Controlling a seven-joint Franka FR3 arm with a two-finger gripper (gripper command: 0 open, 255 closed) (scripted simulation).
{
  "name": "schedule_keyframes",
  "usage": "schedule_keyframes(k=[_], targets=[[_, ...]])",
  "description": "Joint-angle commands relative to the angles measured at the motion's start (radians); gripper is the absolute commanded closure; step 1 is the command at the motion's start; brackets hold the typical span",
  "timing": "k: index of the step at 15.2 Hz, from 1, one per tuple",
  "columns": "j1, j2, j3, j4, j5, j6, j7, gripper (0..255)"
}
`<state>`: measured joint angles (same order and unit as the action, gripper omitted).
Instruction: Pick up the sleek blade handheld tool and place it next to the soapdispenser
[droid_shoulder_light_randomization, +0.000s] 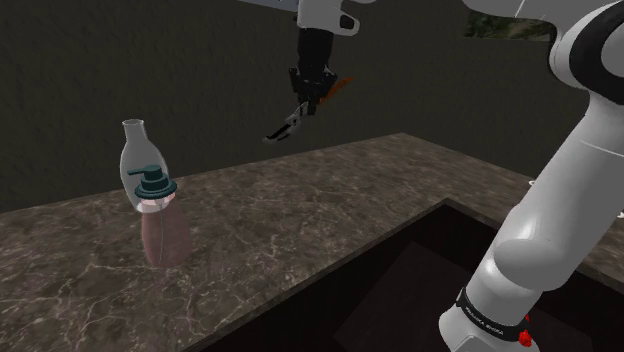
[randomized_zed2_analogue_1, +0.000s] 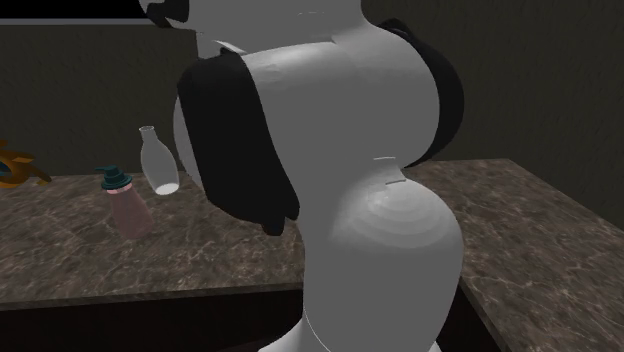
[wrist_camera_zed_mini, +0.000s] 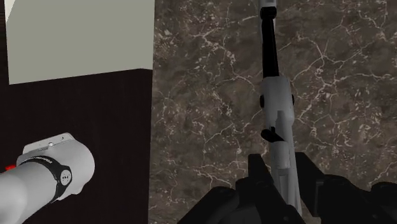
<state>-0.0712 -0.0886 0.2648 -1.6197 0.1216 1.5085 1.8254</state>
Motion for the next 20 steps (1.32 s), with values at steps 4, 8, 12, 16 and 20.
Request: schedule_keyframes(k=[4, 8, 12, 16, 20], targets=[[0.056, 0.008, 0.069, 0.005, 0.006, 0.017, 0.126, 255], [0.102, 0.035, 0.126, 0.033, 0.001, 0.025, 0.229, 255], [0.153, 0.082, 0.183, 0.082, -0.017, 0.031, 0.337, 255], [0.211, 0.150, 0.239, 0.155, -0.052, 0.030, 0.449, 255], [0.285, 0.242, 0.288, 0.255, -0.105, 0.018, 0.565, 255]])
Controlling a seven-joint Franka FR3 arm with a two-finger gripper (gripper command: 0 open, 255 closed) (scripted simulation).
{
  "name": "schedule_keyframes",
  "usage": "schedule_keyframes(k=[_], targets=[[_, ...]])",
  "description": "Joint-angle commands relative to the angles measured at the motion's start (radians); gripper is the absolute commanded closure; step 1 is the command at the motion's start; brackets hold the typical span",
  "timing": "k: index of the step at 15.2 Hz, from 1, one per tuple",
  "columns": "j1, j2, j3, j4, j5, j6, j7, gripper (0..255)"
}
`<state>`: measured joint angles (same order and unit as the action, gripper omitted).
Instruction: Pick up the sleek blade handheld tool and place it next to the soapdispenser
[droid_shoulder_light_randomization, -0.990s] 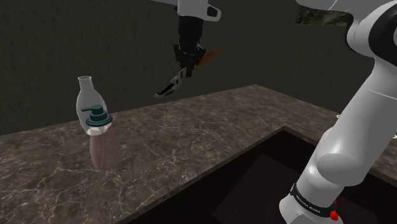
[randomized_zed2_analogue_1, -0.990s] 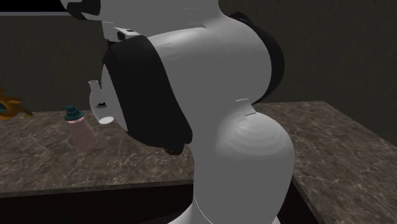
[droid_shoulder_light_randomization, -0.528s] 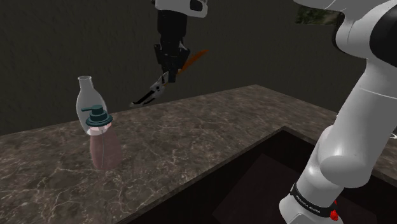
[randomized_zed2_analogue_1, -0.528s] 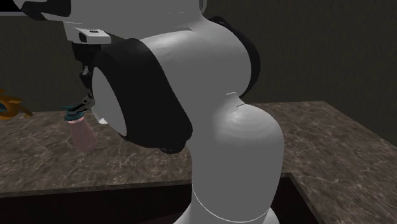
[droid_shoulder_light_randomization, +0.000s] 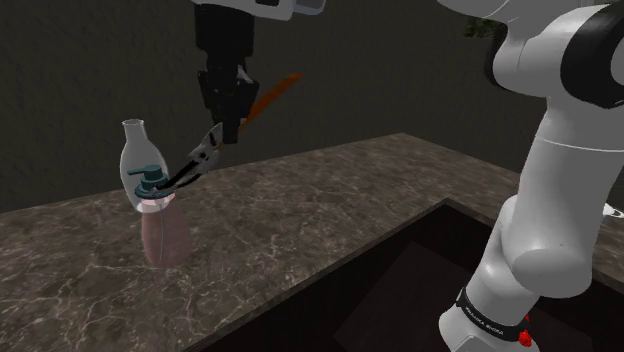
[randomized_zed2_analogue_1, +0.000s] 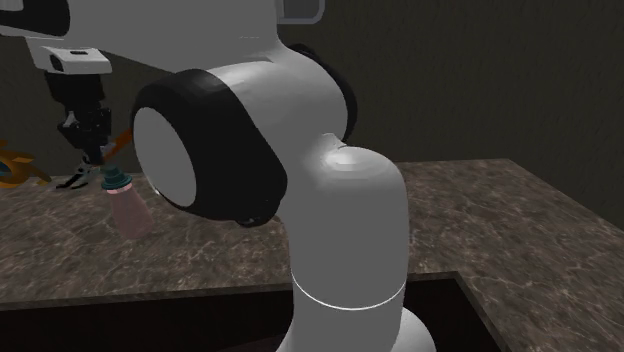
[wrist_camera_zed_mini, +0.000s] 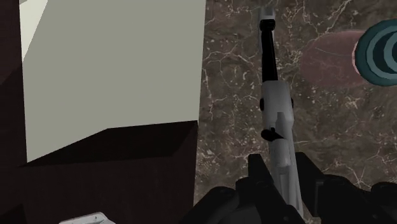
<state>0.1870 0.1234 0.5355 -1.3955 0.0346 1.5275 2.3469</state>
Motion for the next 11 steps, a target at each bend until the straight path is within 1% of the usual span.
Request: schedule_keyframes(k=[1, 5, 7, 10, 11], targets=[[0.049, 0.057, 0.028, 0.061, -0.035, -0.006, 0.072, 255], [0.155, 0.182, 0.060, 0.211, -0.113, -0.042, 0.184, 255], [0.222, 0.256, 0.067, 0.310, -0.159, -0.072, 0.236, 255], [0.335, 0.377, 0.065, 0.489, -0.228, -0.135, 0.296, 255], [0.323, 0.362, 0.065, 0.452, -0.219, -0.112, 0.295, 255]])
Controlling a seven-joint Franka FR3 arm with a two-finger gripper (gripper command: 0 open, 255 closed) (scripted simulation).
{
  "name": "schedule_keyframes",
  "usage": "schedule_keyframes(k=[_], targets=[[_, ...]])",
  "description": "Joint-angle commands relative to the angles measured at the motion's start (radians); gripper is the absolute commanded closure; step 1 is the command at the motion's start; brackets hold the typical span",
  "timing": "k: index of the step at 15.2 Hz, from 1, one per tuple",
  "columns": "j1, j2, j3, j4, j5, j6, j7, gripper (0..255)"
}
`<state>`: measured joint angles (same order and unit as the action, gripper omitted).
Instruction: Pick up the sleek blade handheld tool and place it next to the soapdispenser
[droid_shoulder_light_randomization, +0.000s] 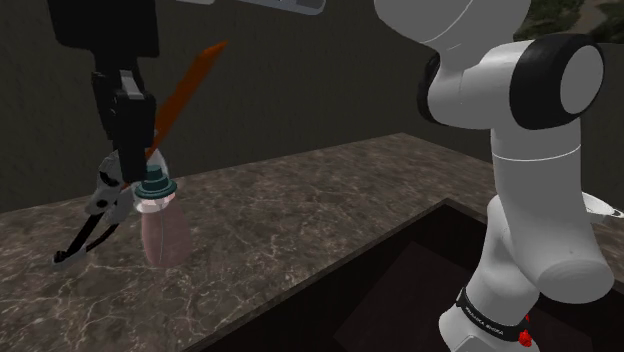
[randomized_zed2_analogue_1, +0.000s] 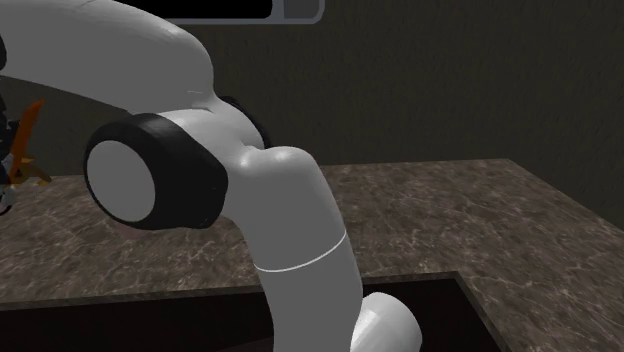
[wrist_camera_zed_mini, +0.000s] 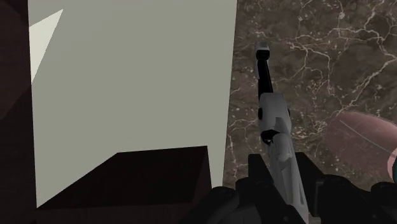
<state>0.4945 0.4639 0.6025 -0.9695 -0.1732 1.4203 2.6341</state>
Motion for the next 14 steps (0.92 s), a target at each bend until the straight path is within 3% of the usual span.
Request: schedule_keyframes(k=[1, 14], targets=[[0.005, 0.009, -0.001, -0.009, -0.004, 0.018, 0.006, 255], [-0.077, -0.080, 0.005, -0.326, 0.045, 0.248, -0.012, 255]])
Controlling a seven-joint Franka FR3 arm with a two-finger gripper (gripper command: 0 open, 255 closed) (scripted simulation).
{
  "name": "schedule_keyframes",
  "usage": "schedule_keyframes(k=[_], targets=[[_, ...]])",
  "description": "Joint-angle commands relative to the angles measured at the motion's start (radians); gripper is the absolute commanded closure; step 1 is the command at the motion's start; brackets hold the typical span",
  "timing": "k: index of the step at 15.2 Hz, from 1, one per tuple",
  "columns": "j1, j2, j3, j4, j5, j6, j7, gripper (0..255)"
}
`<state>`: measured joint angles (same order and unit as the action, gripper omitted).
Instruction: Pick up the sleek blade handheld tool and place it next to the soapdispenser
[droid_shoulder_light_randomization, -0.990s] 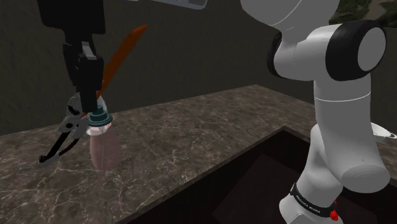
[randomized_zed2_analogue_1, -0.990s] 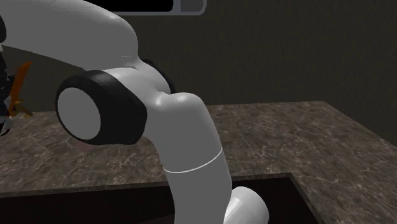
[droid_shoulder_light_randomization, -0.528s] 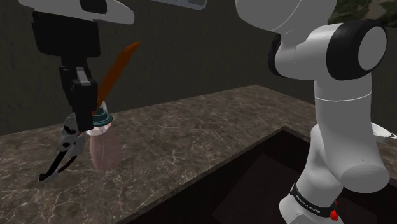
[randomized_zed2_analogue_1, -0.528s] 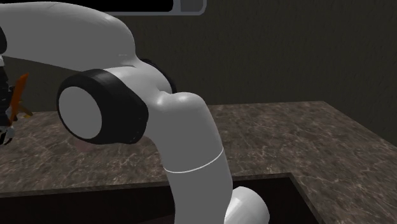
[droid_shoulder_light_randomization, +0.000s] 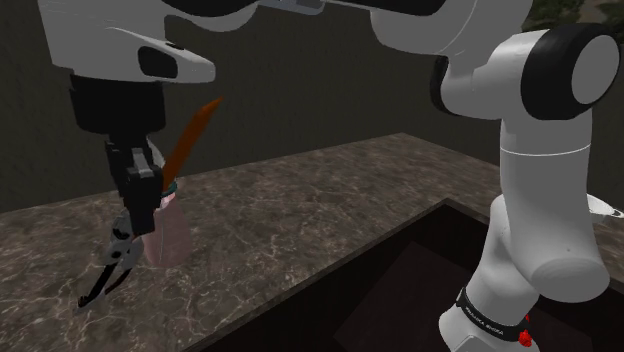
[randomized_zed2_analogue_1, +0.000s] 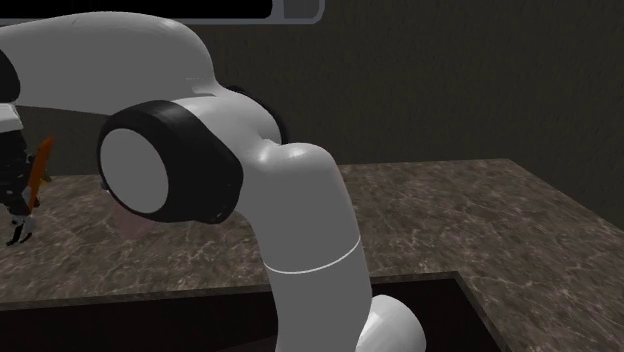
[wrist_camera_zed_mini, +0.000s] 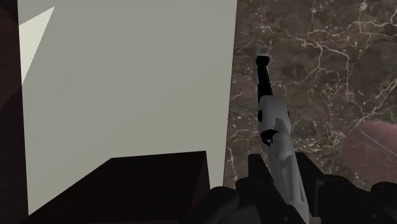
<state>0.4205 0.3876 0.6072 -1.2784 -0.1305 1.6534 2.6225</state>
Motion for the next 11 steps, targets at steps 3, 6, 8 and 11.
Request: schedule_keyframes(k=[3, 6, 8, 11], targets=[[-0.013, -0.012, 0.000, -0.071, 0.007, 0.059, -0.003, 255], [-0.020, -0.018, -0.001, -0.119, 0.009, 0.102, -0.006, 255], [-0.024, -0.020, -0.002, -0.149, 0.010, 0.130, -0.007, 255], [-0.029, -0.020, -0.003, -0.191, 0.010, 0.171, -0.008, 255]])
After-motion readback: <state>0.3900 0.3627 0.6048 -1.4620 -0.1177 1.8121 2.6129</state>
